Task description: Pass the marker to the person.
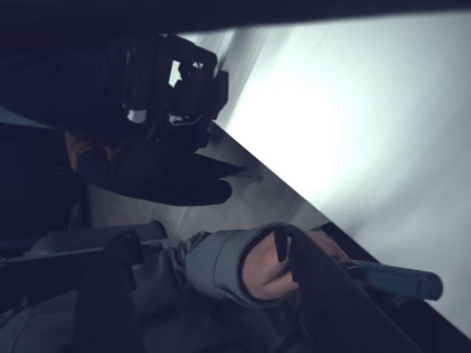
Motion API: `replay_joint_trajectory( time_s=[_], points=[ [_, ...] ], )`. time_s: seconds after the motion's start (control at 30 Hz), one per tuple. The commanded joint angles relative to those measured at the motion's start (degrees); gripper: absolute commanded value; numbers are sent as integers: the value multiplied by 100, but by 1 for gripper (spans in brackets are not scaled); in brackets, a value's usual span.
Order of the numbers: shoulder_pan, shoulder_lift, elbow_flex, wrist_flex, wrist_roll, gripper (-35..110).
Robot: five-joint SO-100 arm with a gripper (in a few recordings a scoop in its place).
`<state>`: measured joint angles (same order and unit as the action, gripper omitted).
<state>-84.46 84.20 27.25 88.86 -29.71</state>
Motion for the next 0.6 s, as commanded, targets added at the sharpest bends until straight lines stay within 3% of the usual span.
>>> replay_joint_trajectory(
  time_s=[0.0,0.57],
  points=[
    [26,149,-246,35,-18,41],
    [-176,299,-35,35,-9,41]
  ],
)
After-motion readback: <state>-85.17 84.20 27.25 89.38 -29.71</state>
